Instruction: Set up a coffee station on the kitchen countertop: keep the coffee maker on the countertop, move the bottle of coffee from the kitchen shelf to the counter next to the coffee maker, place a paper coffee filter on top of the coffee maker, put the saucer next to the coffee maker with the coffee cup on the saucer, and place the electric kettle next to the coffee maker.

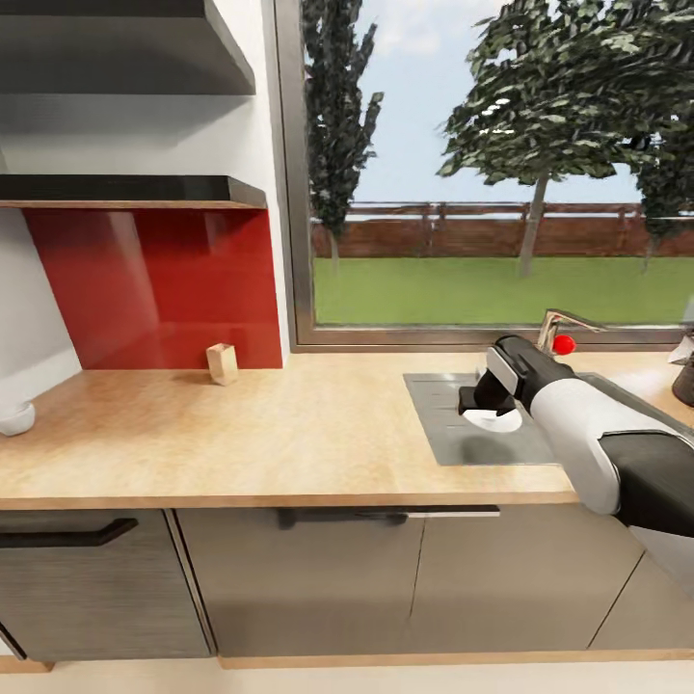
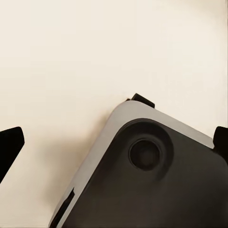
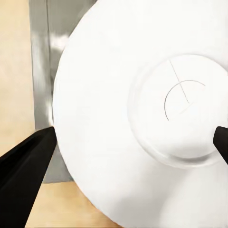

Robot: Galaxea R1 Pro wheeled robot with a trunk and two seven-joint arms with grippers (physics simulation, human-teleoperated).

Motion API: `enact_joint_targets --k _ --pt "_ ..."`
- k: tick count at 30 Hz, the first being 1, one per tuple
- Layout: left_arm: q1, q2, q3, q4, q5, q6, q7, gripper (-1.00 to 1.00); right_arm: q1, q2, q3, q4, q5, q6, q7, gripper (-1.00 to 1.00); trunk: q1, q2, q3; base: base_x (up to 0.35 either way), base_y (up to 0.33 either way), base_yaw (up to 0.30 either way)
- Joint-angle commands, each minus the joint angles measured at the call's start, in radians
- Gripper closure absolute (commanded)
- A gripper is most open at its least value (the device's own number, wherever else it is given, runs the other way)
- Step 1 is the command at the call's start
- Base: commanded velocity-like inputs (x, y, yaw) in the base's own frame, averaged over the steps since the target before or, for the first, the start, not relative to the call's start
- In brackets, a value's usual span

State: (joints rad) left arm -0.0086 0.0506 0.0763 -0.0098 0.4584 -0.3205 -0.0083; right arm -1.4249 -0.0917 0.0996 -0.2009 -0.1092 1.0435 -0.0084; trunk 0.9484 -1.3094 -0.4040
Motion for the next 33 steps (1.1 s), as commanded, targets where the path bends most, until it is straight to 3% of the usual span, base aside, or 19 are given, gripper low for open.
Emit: enact_joint_targets --k 1,6,33 --pt "-0.001 0.0 0.008 0.001 -0.004 -0.003 -0.001 -1.0 0.0 -0.002 0.008 -0.001 -0.011 0.004 -0.001 1.0 0.0 -0.001 -0.001 0.0 -0.326 0.0" --pt "-0.001 -0.001 0.008 0.001 -0.006 -0.003 -0.001 -1.0 0.0 -0.012 0.008 0.042 -0.008 -0.015 0.002 1.0 0.0 -0.001 -0.001 0.0 -0.326 0.0" --pt "-0.001 -0.003 0.008 0.001 -0.009 -0.002 -0.001 -1.0 0.0 -0.008 0.008 0.048 -0.01 -0.041 0.01 1.0 0.0 -0.001 -0.001 0.0 -0.326 0.0"
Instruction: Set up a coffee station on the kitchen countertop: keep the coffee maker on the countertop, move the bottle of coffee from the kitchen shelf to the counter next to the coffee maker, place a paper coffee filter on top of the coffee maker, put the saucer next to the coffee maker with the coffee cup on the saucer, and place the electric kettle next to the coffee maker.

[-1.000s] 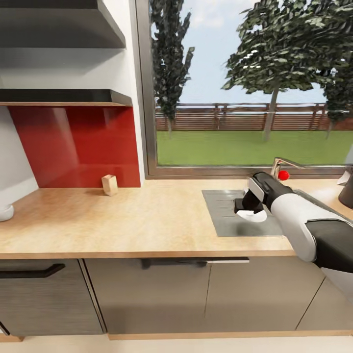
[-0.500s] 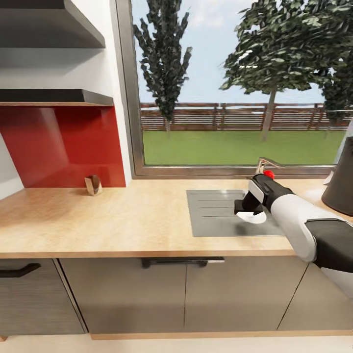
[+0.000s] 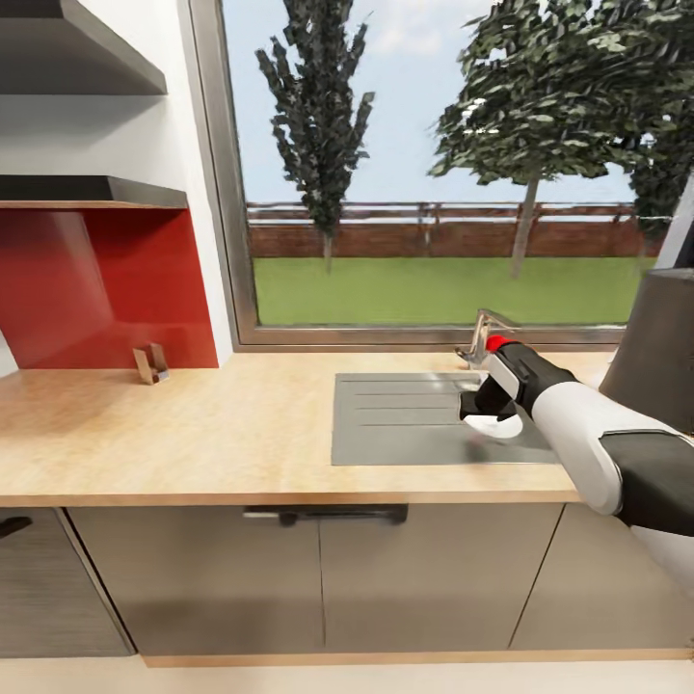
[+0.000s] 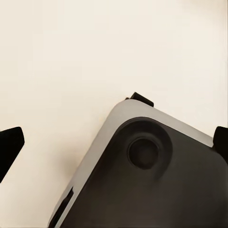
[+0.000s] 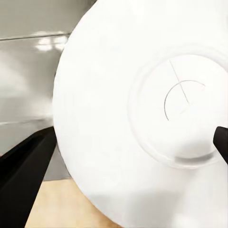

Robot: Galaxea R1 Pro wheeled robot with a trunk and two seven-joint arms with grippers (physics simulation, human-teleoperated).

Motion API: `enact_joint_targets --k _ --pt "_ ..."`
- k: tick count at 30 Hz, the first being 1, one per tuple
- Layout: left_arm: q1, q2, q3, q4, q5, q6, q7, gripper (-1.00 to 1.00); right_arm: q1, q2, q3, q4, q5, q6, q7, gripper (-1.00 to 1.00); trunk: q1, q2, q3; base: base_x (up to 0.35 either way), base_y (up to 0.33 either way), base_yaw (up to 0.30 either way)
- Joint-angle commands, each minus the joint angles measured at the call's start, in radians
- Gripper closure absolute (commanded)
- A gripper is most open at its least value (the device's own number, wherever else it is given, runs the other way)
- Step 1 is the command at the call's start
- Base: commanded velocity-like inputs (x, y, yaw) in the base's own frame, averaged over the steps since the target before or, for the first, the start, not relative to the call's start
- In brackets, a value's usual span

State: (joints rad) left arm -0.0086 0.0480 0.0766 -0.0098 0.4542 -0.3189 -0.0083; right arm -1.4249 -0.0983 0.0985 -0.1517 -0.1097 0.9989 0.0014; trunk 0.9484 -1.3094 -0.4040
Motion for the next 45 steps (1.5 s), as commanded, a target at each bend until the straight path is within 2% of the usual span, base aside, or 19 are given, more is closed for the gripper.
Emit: enact_joint_targets --k 1,43,45 --pt "-0.001 0.0 0.008 0.001 -0.005 -0.003 -0.001 -1.0 0.0 -0.001 0.009 -0.002 -0.01 0.004 0.0 1.0 0.0 -0.001 -0.001 0.0 -0.326 0.0" --pt "-0.001 0.0 0.008 0.0 -0.01 -0.007 -0.001 -1.0 0.0 0.009 0.009 0.021 -0.01 -0.008 -0.003 1.0 0.0 -0.001 -0.001 0.0 -0.323 0.0" --pt "-0.001 -0.008 0.006 0.001 -0.011 -0.02 -0.002 -1.0 0.0 0.009 0.01 0.023 -0.012 0.001 -0.01 1.0 0.0 -0.001 -0.001 0.0 -0.003 0.0"
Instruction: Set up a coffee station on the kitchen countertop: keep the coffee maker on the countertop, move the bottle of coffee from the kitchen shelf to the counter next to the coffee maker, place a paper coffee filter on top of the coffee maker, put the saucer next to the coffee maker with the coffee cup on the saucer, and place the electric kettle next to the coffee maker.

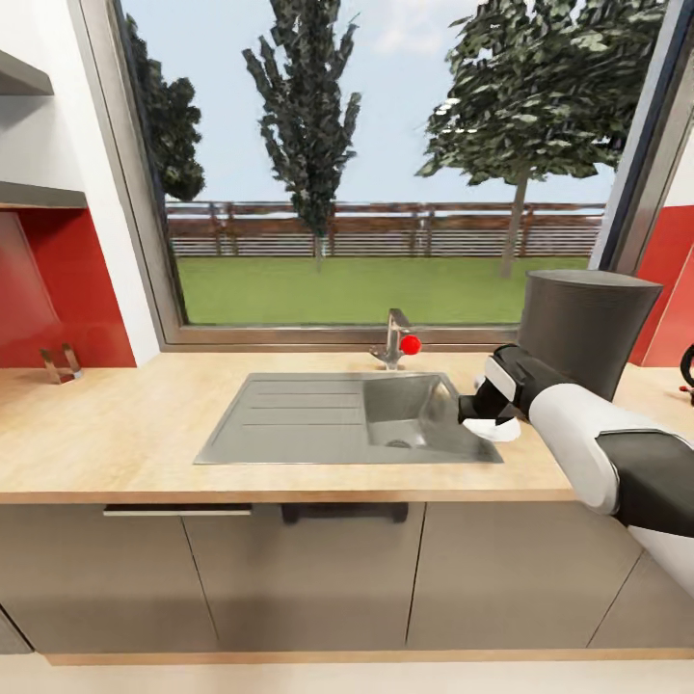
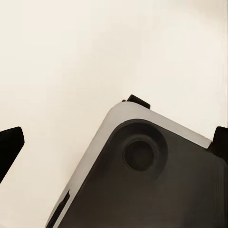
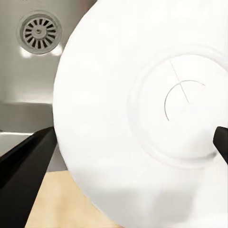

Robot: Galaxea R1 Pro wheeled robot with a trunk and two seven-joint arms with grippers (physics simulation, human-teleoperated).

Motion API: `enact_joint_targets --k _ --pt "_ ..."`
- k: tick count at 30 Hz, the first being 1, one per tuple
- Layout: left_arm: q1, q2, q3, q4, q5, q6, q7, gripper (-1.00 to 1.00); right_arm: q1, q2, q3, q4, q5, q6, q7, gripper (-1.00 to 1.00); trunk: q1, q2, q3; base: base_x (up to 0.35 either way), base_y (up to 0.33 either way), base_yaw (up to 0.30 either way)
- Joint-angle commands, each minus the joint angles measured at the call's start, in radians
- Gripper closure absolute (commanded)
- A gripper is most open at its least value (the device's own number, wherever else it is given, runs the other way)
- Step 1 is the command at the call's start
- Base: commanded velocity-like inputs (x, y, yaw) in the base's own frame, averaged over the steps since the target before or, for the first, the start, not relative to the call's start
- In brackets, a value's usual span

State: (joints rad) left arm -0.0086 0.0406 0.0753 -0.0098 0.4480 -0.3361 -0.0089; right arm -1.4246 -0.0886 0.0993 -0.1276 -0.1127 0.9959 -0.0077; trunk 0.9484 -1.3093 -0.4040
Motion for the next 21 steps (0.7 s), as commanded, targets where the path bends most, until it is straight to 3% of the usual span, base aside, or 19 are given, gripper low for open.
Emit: enact_joint_targets --k 1,8,21 --pt "-0.001 0.0 0.008 0.001 -0.005 -0.002 -0.001 -1.0 -0.001 -0.001 0.01 -0.001 -0.008 0.004 -0.002 1.0 0.0 -0.001 -0.001 0.0 -0.001 0.0" --pt "-0.001 -0.001 0.006 0.001 -0.005 0.002 -0.002 -1.0 -0.001 0.012 0.01 0.029 0.054 0.004 -0.003 1.0 0.0 -0.001 -0.001 0.0 -0.176 0.0" --pt "-0.001 -0.005 0.006 0.001 -0.003 -0.002 -0.002 -1.0 -0.001 0.013 0.009 0.05 0.059 0.006 -0.001 1.0 0.0 -0.001 -0.001 0.006 -0.184 0.0"
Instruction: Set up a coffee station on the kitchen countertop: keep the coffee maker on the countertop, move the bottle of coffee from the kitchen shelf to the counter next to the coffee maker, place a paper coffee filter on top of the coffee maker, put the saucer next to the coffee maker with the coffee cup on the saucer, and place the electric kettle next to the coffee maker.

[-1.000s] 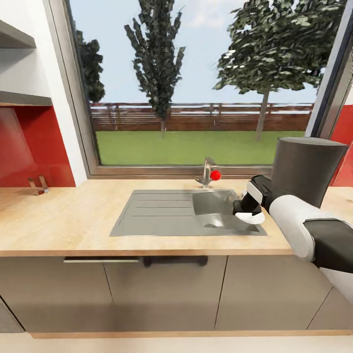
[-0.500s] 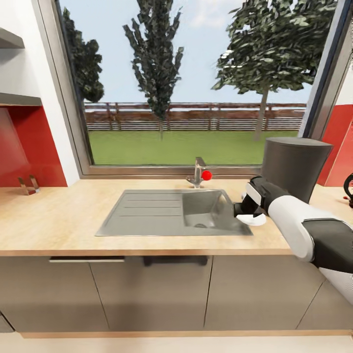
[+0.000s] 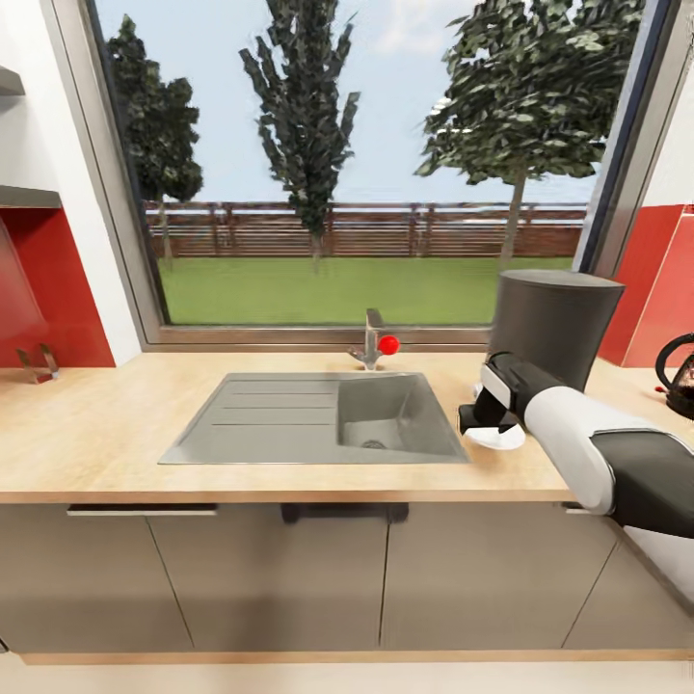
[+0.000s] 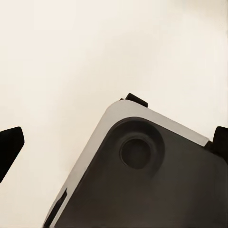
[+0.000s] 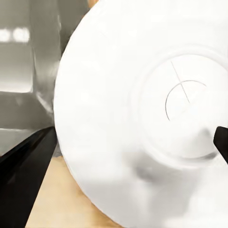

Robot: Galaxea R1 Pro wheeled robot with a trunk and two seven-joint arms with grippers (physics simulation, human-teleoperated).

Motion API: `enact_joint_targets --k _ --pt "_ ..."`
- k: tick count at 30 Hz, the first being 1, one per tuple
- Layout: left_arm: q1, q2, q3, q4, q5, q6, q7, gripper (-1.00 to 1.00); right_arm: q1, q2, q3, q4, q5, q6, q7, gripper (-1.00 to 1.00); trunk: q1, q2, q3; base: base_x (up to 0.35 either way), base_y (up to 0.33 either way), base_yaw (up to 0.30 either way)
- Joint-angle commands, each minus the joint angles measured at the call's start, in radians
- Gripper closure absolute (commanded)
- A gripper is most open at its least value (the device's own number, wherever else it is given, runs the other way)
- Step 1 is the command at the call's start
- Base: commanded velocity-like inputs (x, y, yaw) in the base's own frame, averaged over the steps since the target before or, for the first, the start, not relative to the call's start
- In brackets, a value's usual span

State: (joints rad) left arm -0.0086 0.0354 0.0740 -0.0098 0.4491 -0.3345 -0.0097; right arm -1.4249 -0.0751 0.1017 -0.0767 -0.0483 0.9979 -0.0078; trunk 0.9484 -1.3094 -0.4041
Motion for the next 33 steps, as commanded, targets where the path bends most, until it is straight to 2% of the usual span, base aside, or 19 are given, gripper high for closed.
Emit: enact_joint_targets --k 1,4,9,13,33 --pt "-0.001 0.0 0.007 0.001 -0.004 -0.003 -0.001 -1.0 0.0 0.0 0.007 0.004 -0.003 0.004 -0.001 1.0 0.0 -0.001 -0.001 0.0 -0.291 0.0" --pt "-0.001 -0.003 0.007 0.001 -0.008 -0.003 -0.002 -1.0 0.0 0.0 0.007 0.015 0.002 0.003 0.0 1.0 0.0 -0.001 -0.001 0.0 -0.231 0.0" --pt "-0.001 -0.011 0.006 0.002 -0.047 -0.004 -0.002 -1.0 0.0 0.0 0.007 0.02 0.004 0.001 0.001 1.0 0.0 -0.001 -0.001 0.0 -0.049 0.0" --pt "-0.001 -0.012 0.007 0.002 -0.058 -0.005 -0.003 -1.0 0.0 0.001 0.007 0.021 0.004 0.0 0.001 1.0 0.0 -0.001 -0.001 0.0 -0.006 0.0" --pt "-0.001 -0.012 0.007 0.002 -0.06 0.0 -0.003 -1.0 0.0 -0.001 0.006 0.053 0.008 -0.011 -0.001 1.0 0.077 -0.141 -0.064 0.0 0.0 0.0"
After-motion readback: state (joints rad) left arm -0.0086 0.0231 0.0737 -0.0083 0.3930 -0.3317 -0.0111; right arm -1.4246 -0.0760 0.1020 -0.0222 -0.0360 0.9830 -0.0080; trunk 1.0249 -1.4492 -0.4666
